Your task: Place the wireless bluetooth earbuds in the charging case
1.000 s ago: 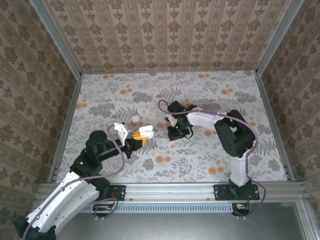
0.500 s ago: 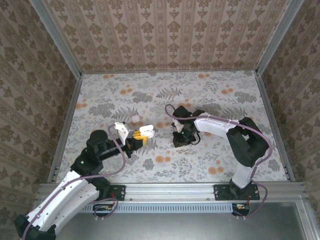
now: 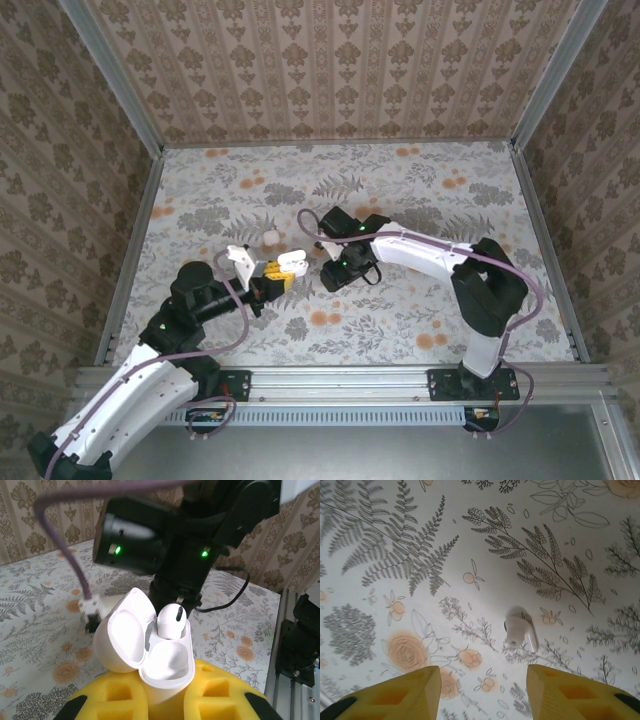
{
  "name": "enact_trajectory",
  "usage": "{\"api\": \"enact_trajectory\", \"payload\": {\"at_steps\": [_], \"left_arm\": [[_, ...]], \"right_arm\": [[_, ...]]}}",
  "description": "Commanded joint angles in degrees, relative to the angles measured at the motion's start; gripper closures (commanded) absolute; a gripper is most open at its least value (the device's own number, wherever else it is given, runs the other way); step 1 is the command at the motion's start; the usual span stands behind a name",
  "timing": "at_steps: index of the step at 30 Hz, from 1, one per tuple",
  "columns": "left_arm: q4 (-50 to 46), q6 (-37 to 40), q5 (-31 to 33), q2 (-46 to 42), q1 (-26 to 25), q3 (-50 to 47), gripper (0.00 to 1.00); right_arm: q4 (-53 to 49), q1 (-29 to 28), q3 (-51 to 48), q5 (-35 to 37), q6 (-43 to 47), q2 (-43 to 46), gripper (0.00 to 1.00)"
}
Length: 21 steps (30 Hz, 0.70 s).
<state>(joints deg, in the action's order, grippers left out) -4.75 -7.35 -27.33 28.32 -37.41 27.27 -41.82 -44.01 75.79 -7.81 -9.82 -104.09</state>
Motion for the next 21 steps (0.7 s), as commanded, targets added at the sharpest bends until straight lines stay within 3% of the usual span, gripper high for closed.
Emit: {"api": "enact_trajectory", "payload": {"at_steps": [1, 21], "left_arm": [[-0.7, -0.7, 0.0, -1.6, 0.4, 0.2, 1.0], [-1.7, 0.1, 0.5, -1.7, 1.3, 0.3, 1.0]], "right_arm": [[-4.7, -0.7, 3.0, 5.2, 5.4, -3.5, 0.5], [-9.8, -2.2, 10.0, 7.9, 11.6, -13.6, 0.5]]}}
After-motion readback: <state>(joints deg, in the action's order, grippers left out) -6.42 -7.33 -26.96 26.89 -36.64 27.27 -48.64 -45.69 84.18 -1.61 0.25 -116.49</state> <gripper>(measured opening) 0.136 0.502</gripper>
